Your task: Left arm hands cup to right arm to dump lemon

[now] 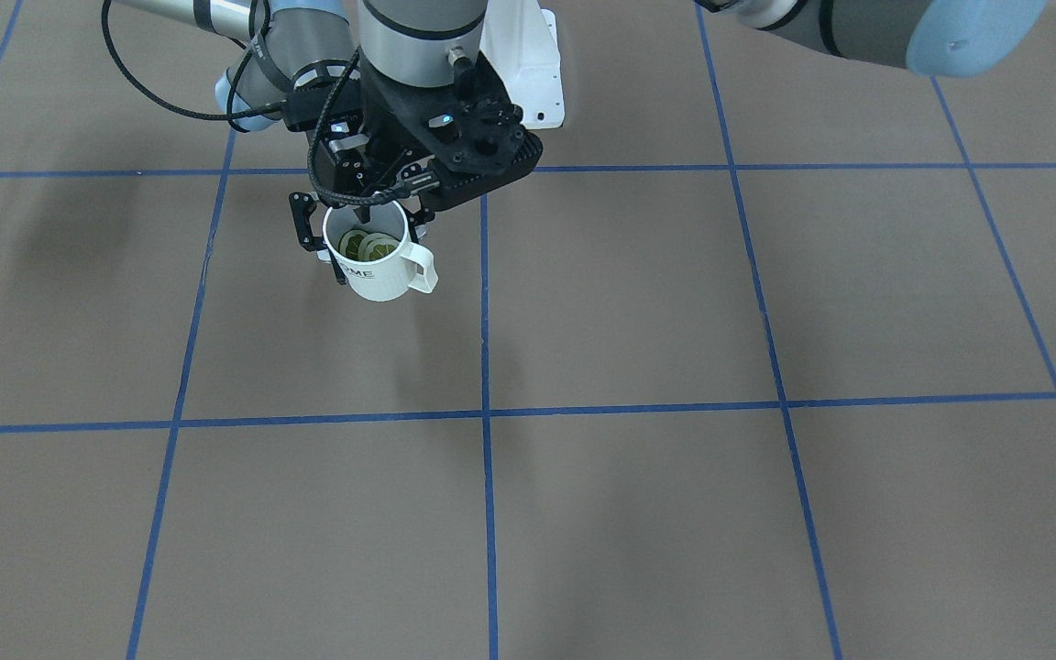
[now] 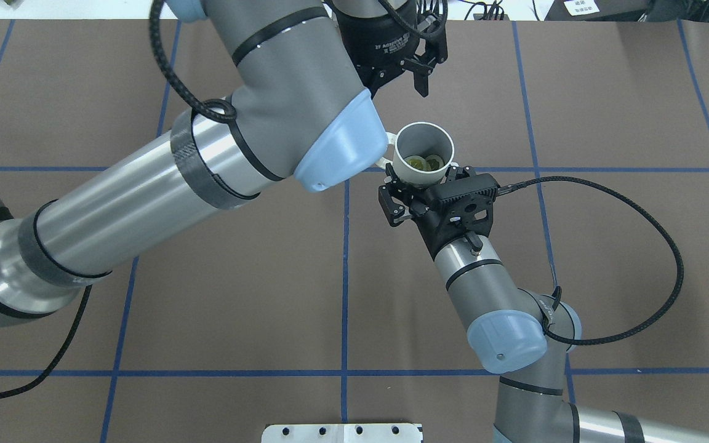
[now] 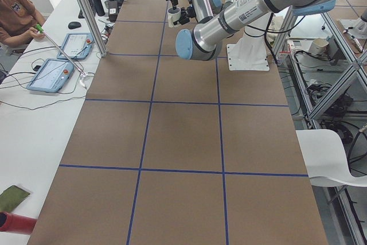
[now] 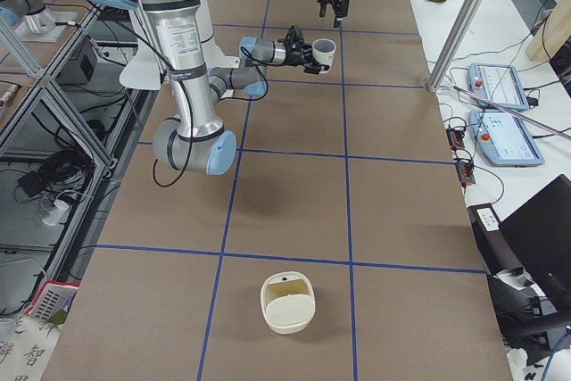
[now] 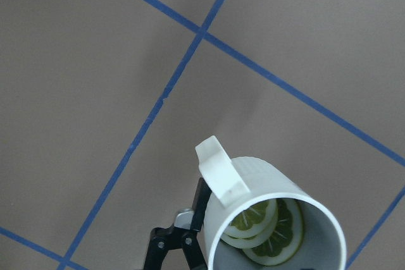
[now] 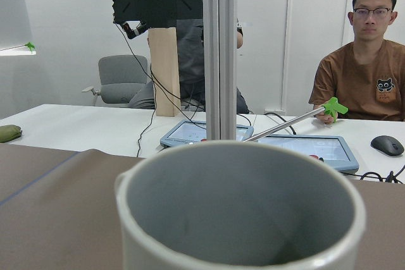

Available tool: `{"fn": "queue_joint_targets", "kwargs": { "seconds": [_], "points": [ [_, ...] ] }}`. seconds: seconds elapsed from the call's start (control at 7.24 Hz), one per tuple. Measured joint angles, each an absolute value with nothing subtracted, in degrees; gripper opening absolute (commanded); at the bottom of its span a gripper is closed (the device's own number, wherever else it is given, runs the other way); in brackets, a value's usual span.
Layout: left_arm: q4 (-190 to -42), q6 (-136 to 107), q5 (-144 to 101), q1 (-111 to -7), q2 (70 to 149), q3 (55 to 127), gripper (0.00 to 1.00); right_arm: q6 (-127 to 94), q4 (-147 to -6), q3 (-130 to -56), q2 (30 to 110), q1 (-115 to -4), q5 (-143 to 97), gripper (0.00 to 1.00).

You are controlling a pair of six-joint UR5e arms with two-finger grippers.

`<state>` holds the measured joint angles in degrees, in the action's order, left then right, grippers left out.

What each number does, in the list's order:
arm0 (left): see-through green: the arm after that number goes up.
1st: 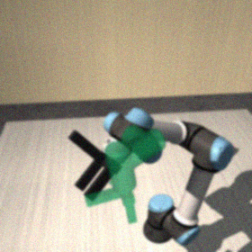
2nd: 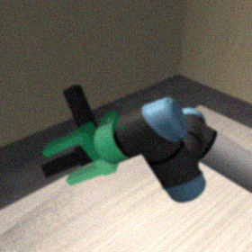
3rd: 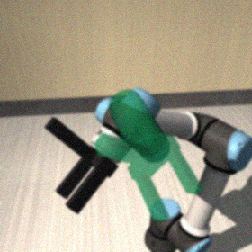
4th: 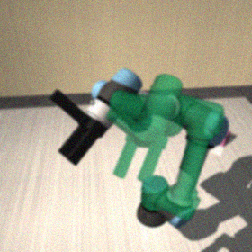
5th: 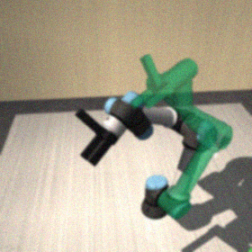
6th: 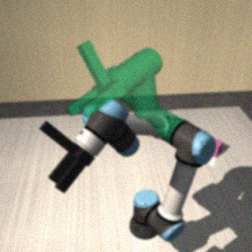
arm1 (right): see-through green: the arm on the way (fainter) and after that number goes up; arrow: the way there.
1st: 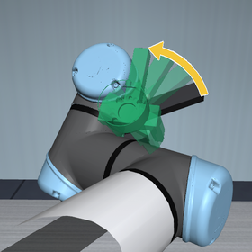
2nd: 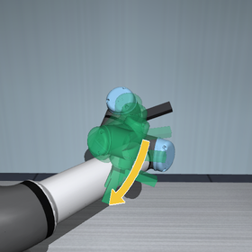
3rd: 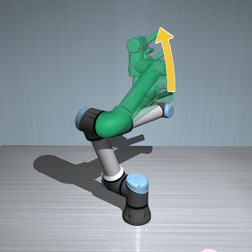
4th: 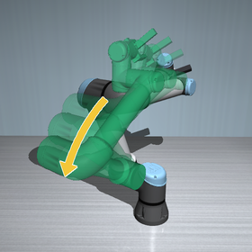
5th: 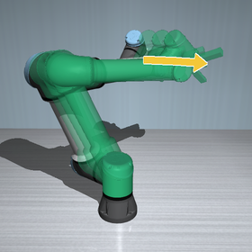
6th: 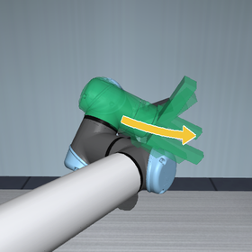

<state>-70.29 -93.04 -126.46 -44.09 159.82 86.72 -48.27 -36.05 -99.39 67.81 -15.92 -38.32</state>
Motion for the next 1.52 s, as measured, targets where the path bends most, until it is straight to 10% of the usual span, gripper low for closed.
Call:
{"fn": "queue_joint_targets", "kwargs": {
  "seconds": [1.24,1.52],
  "points": [
    [-69.17,-86.25,-126.33,-48.50,151.56,92.94,1.00,-50.77,1.00,-97.83,99.36,-29.20,-51.07,0.48],
    [-69.17,-86.28,-126.30,-48.35,151.53,92.88,1.00,-56.68,3.74,-95.71,105.80,-37.13,-57.76,0.34]
  ]
}}
